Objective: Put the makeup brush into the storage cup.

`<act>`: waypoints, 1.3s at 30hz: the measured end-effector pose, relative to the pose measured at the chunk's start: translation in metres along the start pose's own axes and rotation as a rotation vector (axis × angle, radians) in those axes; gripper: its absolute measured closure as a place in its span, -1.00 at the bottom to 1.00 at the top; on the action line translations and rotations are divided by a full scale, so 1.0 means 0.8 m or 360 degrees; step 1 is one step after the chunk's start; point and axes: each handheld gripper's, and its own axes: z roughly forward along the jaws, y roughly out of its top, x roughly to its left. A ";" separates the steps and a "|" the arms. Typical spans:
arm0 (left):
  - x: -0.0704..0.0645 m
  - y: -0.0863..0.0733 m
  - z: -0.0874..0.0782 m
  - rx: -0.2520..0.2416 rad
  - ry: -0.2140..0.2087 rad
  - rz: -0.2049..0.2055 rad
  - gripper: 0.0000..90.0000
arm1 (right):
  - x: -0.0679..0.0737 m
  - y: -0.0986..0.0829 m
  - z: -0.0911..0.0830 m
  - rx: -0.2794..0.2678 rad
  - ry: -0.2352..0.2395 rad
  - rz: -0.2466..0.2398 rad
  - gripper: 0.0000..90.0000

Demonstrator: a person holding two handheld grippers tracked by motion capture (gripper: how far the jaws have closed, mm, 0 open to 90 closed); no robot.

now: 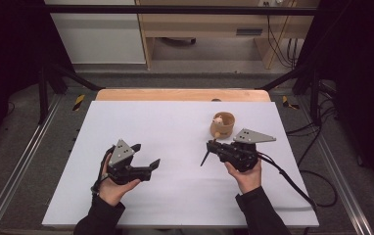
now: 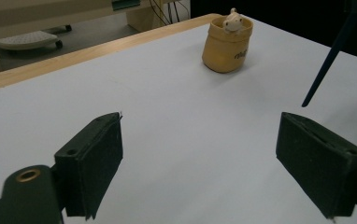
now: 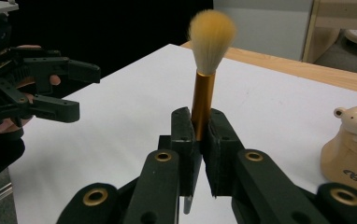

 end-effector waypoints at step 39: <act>0.075 -0.031 -0.060 -0.0095 0.0079 0.0034 -0.87 | -0.022 0.051 -0.022 -0.0087 -0.0180 -0.0020 0.86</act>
